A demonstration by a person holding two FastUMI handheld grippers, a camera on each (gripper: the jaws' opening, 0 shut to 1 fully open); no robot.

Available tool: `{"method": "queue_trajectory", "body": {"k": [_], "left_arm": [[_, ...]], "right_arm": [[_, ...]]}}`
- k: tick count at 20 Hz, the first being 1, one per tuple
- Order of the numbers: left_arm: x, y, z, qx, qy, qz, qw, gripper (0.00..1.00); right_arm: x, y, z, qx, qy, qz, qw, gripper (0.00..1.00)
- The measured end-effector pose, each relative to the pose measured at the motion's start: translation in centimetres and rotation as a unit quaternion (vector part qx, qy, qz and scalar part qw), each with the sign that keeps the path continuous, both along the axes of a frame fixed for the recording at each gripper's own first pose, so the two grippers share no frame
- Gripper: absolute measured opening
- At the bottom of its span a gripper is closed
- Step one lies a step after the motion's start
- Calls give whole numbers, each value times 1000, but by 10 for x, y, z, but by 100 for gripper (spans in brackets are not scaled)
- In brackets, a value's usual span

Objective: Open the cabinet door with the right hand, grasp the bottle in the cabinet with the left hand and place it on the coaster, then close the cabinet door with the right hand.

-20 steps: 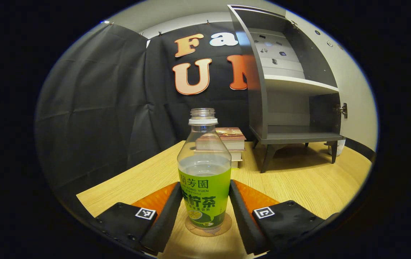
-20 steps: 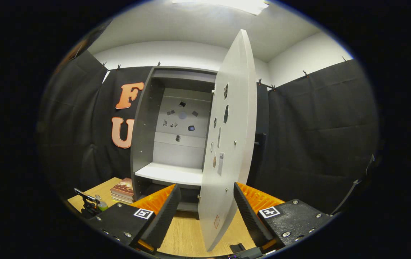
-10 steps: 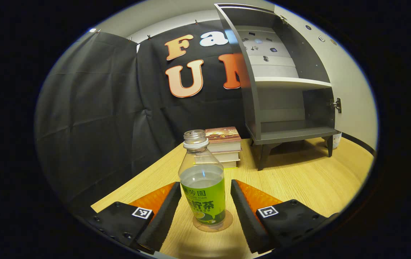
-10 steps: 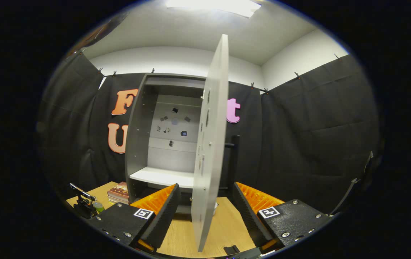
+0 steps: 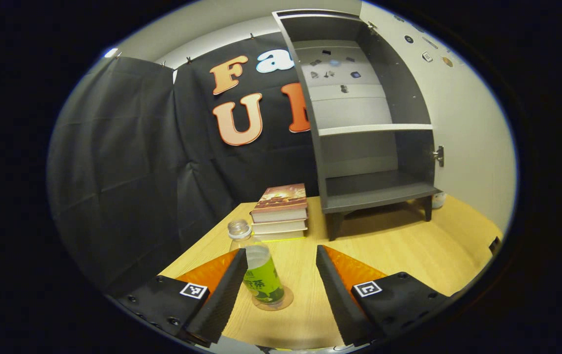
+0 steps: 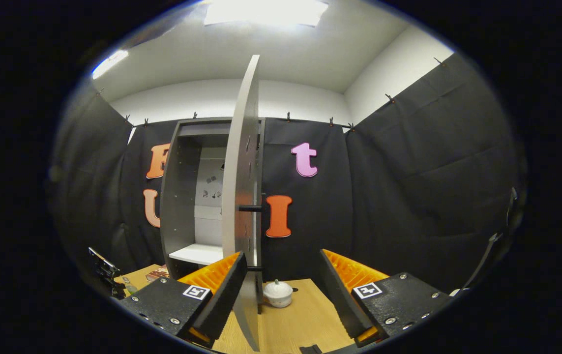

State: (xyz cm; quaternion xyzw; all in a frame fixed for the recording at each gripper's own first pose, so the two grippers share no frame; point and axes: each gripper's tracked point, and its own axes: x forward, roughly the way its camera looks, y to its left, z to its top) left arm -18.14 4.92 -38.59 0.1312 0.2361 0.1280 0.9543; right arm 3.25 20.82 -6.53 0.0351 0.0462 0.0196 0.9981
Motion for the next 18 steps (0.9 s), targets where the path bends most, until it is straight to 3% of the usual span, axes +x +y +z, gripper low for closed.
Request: {"method": "queue_trajectory", "body": {"k": [5, 11, 18], "left_arm": [[8, -25, 44, -17, -19, 1, 1000, 92], [23, -49, 122, -20, -61, 0, 998, 92], [53, -82, 197, -43, -100, -10, 994, 92]], "right_arm": [[24, -22, -2, 11, -17, 16, 1000, 90], [44, -8, -15, 47, -9, 77, 996, 89], [46, 10, -21, 118, 5, 158, 980, 86]]}}
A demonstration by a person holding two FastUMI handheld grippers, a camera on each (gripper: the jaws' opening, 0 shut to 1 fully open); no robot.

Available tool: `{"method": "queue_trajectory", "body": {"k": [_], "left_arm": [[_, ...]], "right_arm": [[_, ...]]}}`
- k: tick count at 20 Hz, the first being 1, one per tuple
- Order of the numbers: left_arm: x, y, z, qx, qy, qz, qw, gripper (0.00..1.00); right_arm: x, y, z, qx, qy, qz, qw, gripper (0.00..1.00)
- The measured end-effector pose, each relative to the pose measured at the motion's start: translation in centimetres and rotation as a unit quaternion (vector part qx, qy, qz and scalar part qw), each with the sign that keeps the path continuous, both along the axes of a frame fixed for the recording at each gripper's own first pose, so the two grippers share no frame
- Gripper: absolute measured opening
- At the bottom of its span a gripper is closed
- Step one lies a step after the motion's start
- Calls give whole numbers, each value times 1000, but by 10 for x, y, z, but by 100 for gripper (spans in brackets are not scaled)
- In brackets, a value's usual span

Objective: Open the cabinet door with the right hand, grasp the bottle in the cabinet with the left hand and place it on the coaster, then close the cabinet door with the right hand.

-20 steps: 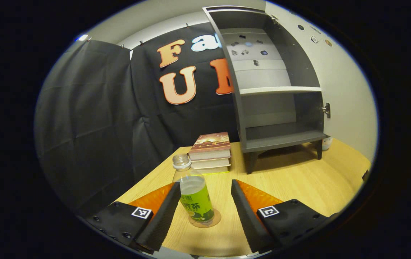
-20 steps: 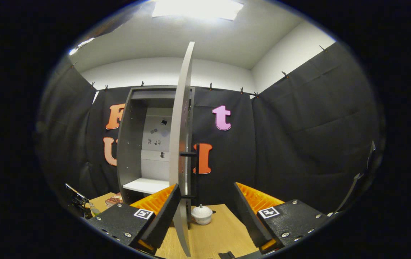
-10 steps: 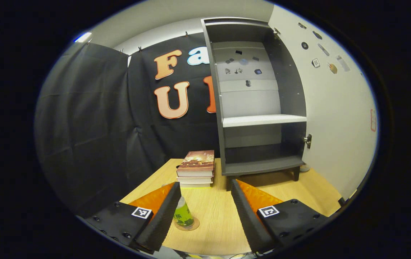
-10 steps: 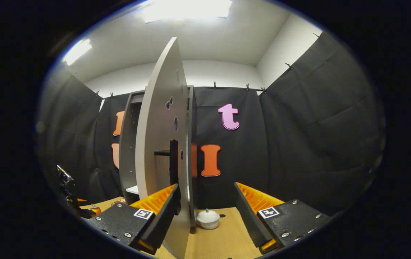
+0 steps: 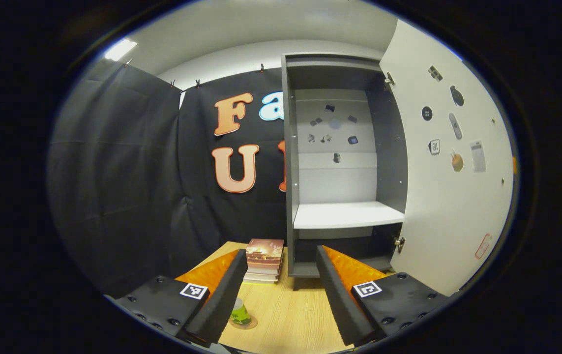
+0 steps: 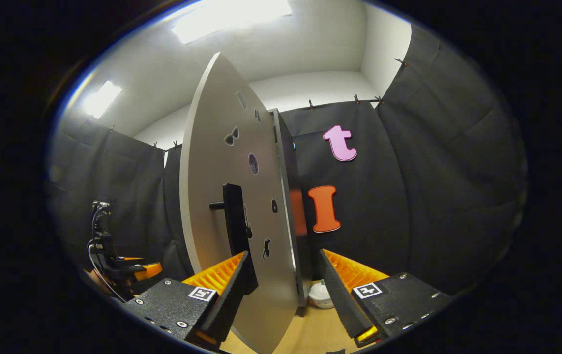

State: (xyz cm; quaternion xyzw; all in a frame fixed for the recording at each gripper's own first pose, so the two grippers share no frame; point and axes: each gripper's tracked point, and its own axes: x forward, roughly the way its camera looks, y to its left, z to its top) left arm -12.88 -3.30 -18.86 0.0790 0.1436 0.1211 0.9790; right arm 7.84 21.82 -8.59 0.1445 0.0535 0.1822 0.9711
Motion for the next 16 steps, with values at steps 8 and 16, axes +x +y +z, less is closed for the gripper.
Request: {"method": "queue_trajectory", "body": {"k": [8, 16], "left_arm": [[36, 5, 27, -30, -22, -23, 999, 92], [68, 71, 27, -46, -34, -22, 998, 91]], "right_arm": [[-6, 52, 6, 8, 3, 54, 998, 86], [1, 131, 9, 3, 15, 79, 997, 86]]}}
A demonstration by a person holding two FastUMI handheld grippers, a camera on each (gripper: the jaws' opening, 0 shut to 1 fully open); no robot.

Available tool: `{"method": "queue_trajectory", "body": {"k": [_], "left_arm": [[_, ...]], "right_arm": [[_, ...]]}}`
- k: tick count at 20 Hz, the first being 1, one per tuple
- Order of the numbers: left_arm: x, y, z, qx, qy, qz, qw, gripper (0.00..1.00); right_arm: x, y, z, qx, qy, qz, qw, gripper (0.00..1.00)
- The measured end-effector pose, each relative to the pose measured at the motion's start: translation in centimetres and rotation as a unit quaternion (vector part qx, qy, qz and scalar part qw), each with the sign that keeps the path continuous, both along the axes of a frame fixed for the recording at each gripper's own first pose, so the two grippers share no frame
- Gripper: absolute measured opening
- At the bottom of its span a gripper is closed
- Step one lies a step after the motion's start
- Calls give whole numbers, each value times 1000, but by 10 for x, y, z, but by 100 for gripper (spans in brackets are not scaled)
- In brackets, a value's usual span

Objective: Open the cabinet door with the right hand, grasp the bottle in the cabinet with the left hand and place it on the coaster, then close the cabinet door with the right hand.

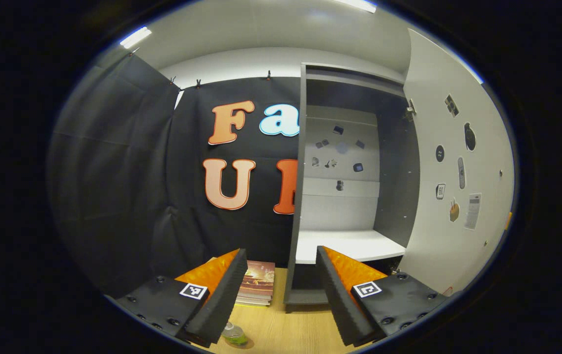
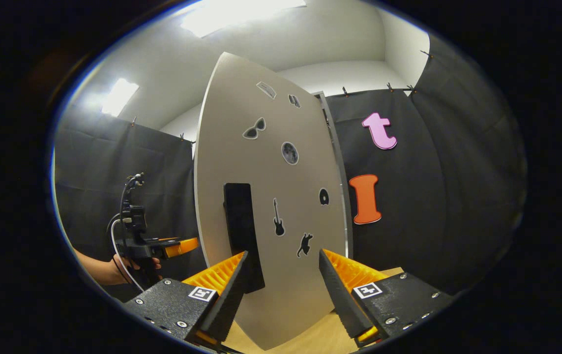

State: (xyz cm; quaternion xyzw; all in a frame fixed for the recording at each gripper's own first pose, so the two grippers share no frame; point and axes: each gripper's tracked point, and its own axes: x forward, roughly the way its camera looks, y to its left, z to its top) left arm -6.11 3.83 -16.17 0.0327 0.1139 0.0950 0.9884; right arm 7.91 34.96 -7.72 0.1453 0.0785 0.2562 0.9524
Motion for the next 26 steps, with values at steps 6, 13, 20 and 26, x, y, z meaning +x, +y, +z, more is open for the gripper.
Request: {"method": "queue_trajectory", "body": {"k": [6, 13, 20, 26], "left_arm": [[11, 36, 0, 7, -5, 2, 1000, 92], [22, 82, -6, 2, -12, 26, 1000, 91], [37, 133, -9, 1, -22, 47, 999, 94], [36, 182, -18, -5, -21, 73, 997, 93]], "right_arm": [[9, 37, -3, 14, 9, 23, 1000, 87], [10, 65, -12, 14, 15, 55, 998, 87], [33, 88, -26, 6, 28, 50, 998, 88], [44, 103, -42, -41, 35, 21, 998, 87]]}}
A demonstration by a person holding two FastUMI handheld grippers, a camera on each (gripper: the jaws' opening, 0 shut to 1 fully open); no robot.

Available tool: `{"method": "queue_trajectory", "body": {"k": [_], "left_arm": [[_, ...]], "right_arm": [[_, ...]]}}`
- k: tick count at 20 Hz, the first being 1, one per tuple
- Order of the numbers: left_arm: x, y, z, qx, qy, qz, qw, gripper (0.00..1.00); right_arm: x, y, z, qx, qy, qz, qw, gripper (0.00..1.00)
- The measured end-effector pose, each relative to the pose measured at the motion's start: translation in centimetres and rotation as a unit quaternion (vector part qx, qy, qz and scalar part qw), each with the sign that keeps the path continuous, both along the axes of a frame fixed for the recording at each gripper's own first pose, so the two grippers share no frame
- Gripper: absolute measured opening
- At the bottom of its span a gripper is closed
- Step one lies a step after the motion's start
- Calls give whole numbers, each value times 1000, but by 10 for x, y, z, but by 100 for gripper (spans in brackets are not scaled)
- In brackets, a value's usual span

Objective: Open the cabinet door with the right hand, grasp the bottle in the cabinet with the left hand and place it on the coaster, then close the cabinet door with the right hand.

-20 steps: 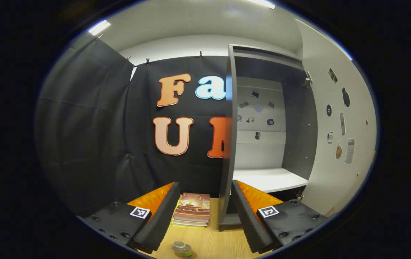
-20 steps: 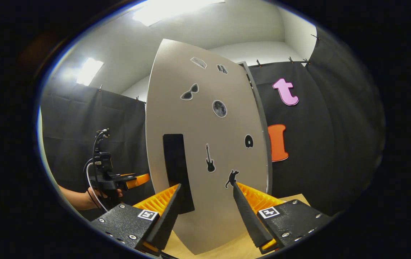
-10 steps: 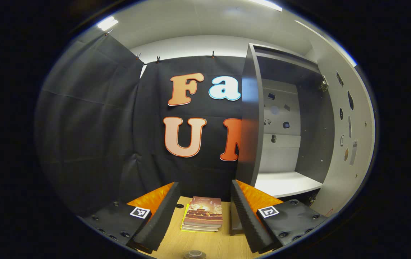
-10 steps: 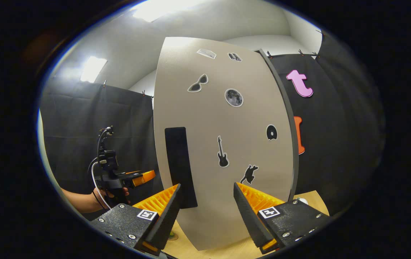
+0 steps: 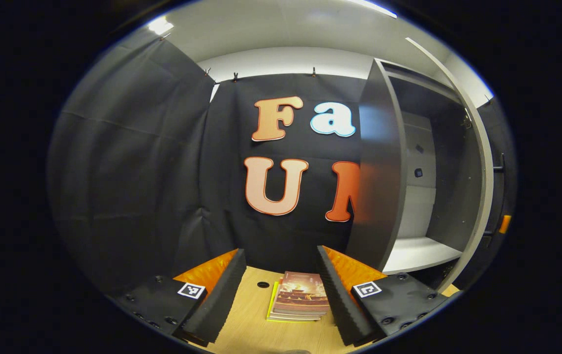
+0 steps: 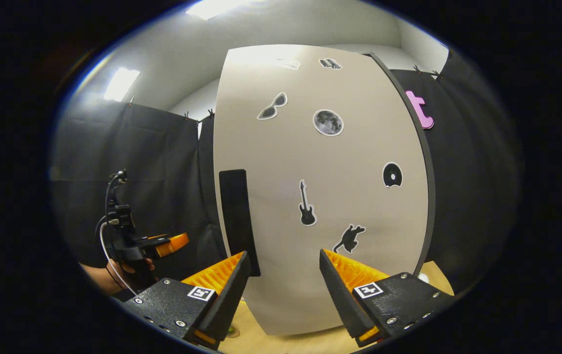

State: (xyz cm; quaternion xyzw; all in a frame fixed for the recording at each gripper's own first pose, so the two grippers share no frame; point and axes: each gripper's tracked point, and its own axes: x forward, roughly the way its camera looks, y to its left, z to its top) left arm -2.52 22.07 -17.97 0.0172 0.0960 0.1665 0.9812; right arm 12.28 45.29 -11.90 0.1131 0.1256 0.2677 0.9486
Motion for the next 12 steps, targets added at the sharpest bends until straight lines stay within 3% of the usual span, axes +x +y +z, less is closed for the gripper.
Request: {"method": "queue_trajectory", "body": {"k": [7, 10, 11, 12], "left_arm": [[-11, 30, -4, 7, 0, 9, 1000, 96], [-17, 33, -15, -5, 2, 11, 1000, 90], [-17, 35, -21, -5, 9, 13, 1000, 97], [-15, 33, -23, -3, 13, 9, 1000, 94]], "right_arm": [[9, 27, -6, -11, 5, -5, 1000, 88], [12, 30, -8, -19, 16, -31, 999, 88], [11, 30, -8, -23, 17, -37, 999, 88], [13, 32, -7, -28, 14, -41, 999, 88]]}}
